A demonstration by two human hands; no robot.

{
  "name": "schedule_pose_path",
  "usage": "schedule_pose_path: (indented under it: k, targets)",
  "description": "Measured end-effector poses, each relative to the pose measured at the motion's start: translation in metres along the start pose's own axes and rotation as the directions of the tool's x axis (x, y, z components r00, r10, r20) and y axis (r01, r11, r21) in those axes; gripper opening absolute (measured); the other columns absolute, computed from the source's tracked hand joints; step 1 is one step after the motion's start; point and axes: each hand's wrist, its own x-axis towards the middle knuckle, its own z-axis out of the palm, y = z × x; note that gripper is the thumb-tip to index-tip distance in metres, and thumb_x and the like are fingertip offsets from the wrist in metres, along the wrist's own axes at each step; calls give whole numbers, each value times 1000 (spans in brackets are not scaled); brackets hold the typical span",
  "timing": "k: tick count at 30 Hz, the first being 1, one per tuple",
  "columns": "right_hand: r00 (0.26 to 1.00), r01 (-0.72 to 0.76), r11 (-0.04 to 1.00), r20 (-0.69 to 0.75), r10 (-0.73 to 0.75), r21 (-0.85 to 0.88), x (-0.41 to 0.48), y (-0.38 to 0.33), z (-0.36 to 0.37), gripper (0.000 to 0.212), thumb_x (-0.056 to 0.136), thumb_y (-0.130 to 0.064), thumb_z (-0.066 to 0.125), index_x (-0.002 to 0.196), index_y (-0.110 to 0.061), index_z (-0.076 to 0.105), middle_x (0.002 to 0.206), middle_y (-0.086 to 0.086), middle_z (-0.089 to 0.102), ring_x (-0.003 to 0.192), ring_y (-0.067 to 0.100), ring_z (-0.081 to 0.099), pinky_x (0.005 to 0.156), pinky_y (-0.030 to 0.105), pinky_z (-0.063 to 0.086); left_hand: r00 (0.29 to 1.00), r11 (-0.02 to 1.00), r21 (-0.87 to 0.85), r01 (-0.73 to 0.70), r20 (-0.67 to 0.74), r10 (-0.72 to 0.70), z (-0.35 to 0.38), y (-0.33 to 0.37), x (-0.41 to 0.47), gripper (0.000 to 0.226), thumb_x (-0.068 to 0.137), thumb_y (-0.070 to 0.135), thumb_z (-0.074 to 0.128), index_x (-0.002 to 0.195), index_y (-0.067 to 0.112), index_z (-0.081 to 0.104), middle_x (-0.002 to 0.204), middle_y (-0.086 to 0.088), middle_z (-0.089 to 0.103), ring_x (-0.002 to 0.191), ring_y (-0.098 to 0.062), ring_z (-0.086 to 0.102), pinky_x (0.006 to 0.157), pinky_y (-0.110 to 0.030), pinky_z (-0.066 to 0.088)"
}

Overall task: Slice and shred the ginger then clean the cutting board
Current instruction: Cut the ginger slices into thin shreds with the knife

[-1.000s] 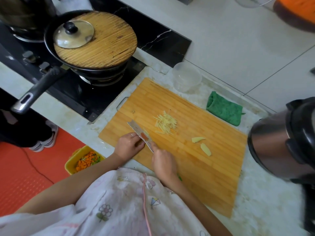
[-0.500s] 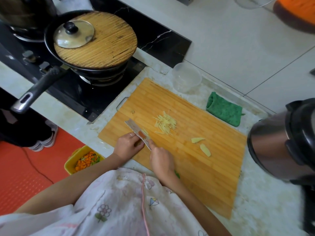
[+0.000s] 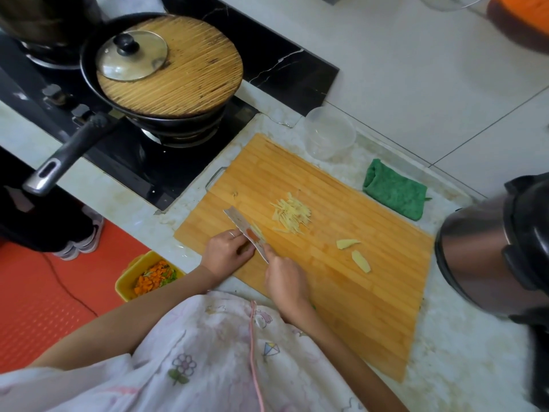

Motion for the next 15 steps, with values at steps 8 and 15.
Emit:
schedule_pose_path:
  k: [8, 15]
  targets:
    - [1000, 13, 1000, 20, -13, 16, -8, 3, -1, 58, 95, -7, 42, 148, -25, 28, 84, 6, 68, 61, 17, 49, 44, 29, 30, 1000, 1000, 12, 11, 14, -11, 1, -4, 0, 27, 85, 30, 57, 73, 11, 72, 62, 1, 61, 55, -15, 56, 49, -23, 40]
    - [1000, 3, 1000, -5, -3, -16, -5, 0, -2, 57, 95, -5, 40, 148, -25, 29, 74, 4, 63, 51, 17, 42, 38, 25, 17, 999, 1000, 5, 24, 26, -24, 1, -4, -2, 26, 83, 30, 58, 73, 12, 72, 62, 0, 62, 54, -17, 58, 47, -24, 42]
